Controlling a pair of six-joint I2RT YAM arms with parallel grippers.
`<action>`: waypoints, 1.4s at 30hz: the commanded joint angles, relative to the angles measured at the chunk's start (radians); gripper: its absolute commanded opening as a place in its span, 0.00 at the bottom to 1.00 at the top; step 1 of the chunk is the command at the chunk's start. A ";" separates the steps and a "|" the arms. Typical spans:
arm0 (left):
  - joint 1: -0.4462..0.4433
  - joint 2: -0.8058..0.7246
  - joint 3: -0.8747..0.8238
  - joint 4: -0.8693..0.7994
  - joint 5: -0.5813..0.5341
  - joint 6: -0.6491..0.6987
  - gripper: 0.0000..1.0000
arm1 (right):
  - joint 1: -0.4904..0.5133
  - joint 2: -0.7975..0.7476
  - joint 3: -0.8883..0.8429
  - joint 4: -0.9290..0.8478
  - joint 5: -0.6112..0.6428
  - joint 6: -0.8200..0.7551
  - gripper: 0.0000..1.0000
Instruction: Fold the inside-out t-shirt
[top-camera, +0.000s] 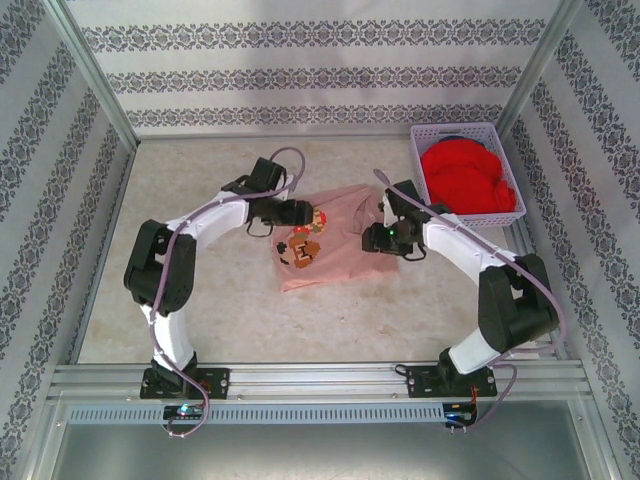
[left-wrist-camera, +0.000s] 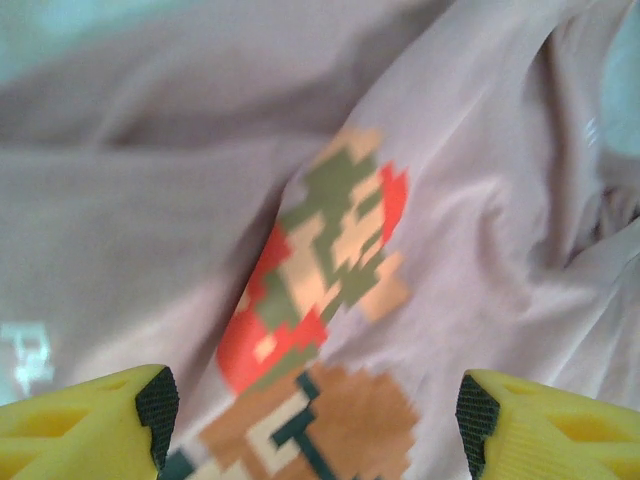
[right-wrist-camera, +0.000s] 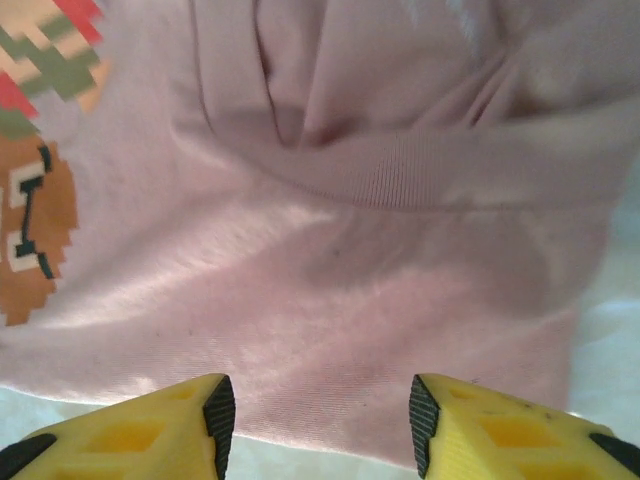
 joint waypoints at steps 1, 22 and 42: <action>0.014 0.118 0.102 -0.027 0.041 0.019 0.75 | -0.006 0.056 -0.041 0.097 -0.043 0.092 0.50; 0.028 -0.357 -0.580 0.122 0.013 -0.174 0.75 | -0.067 0.496 0.588 -0.112 0.133 -0.151 0.47; 0.174 -0.377 -0.489 -0.067 -0.032 -0.041 0.44 | 0.146 0.194 0.105 0.131 -0.043 0.123 0.51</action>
